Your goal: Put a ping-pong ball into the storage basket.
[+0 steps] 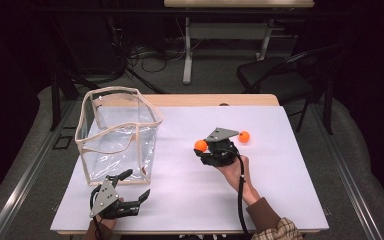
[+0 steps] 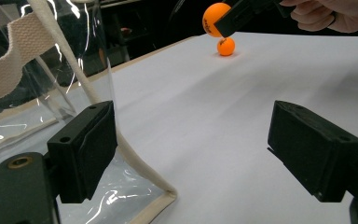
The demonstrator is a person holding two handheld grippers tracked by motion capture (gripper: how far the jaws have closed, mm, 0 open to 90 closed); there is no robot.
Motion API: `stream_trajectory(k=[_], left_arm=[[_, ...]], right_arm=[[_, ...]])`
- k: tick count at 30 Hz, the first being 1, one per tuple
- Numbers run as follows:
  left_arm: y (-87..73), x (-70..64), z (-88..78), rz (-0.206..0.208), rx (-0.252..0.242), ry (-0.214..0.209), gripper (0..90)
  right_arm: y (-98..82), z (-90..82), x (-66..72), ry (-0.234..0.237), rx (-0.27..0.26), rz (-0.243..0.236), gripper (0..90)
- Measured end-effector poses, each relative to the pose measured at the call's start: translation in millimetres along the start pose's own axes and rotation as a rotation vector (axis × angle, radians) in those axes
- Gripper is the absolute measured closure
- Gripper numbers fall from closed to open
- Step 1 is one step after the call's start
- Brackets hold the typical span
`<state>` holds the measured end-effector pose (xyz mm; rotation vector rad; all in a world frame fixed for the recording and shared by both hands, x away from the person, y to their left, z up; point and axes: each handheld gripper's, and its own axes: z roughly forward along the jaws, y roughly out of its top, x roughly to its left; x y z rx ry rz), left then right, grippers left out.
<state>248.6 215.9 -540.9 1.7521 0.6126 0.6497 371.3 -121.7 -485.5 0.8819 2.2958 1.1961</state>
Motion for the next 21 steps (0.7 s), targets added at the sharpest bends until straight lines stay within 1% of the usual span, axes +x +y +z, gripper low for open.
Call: stream_trajectory(k=[21], left_arm=[[0.2, 0.3, -0.5, 0.005, 0.003, 0.002, 15.6]], right_arm=[[7.6, -2.4, 1.2, 0.010, -0.013, -0.003, 50.7]])
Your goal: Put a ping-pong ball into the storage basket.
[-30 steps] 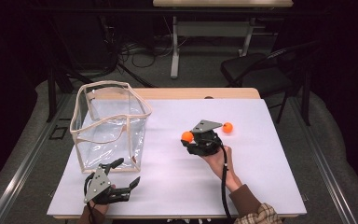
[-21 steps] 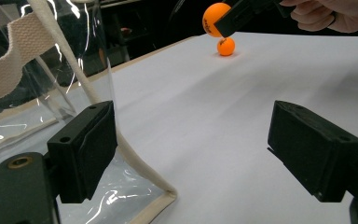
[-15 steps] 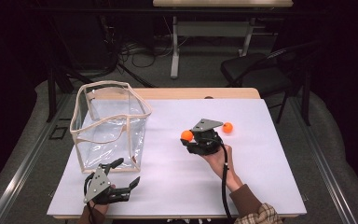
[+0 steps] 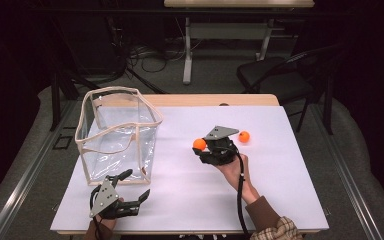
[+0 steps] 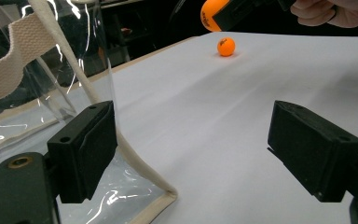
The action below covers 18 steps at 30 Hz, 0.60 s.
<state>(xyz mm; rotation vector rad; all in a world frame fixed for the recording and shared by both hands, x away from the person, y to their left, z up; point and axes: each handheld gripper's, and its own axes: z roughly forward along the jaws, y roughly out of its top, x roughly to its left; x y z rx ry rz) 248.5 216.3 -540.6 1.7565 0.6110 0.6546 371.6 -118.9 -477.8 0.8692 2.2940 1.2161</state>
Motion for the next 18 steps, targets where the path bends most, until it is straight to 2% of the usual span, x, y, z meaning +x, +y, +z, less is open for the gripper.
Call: stream_trajectory(k=[18], left_arm=[[-0.1, -0.1, 0.7, -0.005, -0.004, -0.003, 15.6]], right_arm=[[12.6, -0.1, -2.4, 0.006, -0.007, -0.004, 50.7]])
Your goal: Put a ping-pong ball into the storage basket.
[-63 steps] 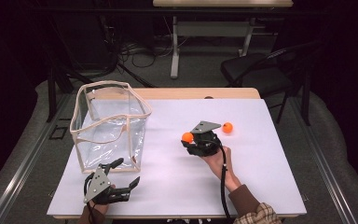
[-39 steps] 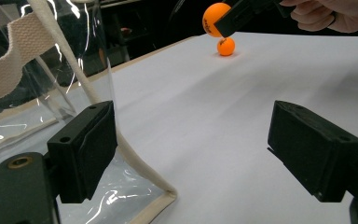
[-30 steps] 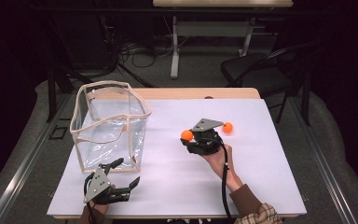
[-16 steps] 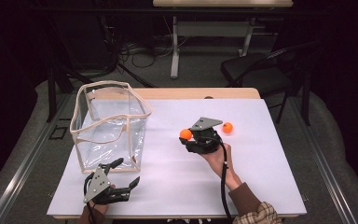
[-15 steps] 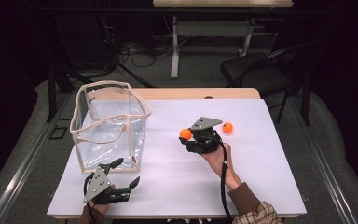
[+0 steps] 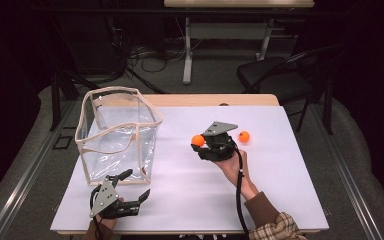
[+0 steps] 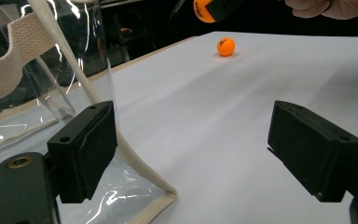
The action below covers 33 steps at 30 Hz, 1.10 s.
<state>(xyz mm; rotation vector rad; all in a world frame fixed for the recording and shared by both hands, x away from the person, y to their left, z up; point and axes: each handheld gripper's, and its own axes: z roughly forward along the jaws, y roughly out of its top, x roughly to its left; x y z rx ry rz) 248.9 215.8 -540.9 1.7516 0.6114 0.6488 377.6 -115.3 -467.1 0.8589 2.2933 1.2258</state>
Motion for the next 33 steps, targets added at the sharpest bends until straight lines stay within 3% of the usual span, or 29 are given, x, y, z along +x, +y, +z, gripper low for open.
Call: stream_trajectory(k=[33], left_arm=[[0.1, -0.3, 1.3, 0.000, 0.001, -0.003, 15.6]], right_arm=[[27.8, 7.3, -1.7, 0.022, -0.012, -0.010, 50.8]])
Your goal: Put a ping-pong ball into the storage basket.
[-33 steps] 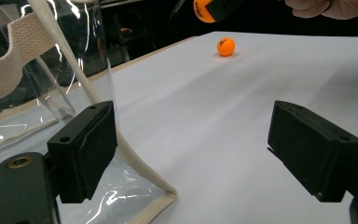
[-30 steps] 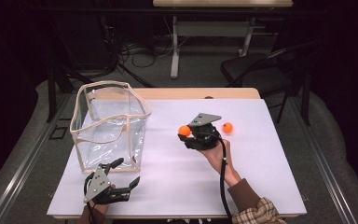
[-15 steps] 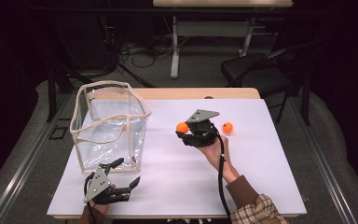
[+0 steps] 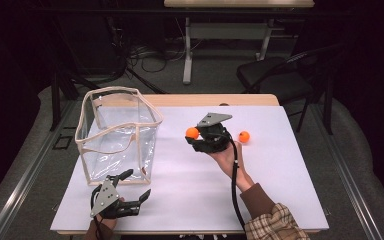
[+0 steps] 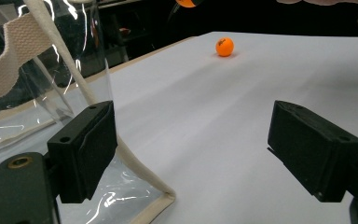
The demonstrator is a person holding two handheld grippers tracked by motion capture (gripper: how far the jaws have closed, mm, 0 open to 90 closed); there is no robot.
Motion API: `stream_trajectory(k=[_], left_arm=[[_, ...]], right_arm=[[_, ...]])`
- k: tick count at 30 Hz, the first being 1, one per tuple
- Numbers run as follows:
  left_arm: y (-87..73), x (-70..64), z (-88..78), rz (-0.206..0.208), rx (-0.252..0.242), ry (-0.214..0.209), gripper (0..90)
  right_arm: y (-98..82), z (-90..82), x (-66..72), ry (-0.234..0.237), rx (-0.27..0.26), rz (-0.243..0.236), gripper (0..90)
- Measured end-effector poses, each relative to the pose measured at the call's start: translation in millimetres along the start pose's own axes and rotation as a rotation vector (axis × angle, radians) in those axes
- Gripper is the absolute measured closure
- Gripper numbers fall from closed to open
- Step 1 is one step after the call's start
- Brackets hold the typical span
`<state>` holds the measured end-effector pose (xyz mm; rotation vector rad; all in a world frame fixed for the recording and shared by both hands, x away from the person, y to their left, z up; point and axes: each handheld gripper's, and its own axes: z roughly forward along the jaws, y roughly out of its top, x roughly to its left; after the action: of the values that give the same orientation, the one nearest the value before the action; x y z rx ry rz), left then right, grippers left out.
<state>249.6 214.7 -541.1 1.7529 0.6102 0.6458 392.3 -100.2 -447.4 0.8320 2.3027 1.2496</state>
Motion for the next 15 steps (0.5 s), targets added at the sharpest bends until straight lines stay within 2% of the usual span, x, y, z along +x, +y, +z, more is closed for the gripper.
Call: stream_trajectory(k=[15], left_arm=[[0.0, 0.2, 0.4, 0.001, 0.001, -0.003, 15.6]], right_arm=[[20.4, 6.1, -2.1, 0.009, -0.021, -0.006, 50.9]])
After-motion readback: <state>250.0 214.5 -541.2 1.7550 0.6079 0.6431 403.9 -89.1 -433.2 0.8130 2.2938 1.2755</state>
